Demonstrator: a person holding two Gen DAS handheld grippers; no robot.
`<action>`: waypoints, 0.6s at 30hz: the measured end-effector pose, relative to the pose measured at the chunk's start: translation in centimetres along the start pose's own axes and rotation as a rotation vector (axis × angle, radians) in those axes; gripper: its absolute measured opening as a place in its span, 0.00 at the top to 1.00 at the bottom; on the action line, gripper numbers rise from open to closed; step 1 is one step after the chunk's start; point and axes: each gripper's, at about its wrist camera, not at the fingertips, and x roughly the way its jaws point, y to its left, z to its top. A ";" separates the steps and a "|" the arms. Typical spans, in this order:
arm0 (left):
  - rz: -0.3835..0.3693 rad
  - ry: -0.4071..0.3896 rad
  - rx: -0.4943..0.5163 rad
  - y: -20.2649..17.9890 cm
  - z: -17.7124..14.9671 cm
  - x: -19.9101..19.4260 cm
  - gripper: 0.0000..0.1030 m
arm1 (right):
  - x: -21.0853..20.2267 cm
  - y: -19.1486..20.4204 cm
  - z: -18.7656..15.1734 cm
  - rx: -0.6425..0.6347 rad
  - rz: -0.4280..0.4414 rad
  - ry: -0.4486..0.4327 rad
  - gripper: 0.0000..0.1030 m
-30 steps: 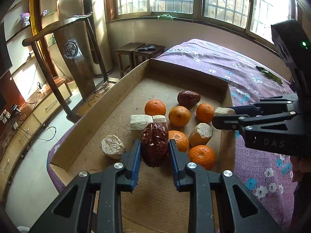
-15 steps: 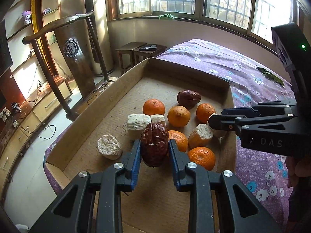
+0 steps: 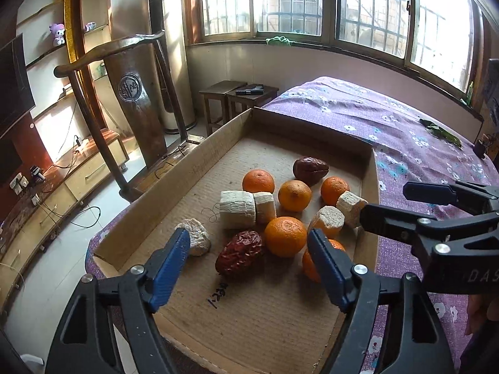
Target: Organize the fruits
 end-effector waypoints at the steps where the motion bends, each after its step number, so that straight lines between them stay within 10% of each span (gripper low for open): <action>1: 0.000 -0.003 -0.002 0.0 0.0 -0.1 0.25 | -0.5 -0.1 -0.2 0.009 -0.005 -0.013 0.13; 18: 0.031 -0.071 -0.005 -0.8 -0.1 -2.7 0.12 | -3.4 -1.1 -2.3 0.109 -0.015 -0.073 0.06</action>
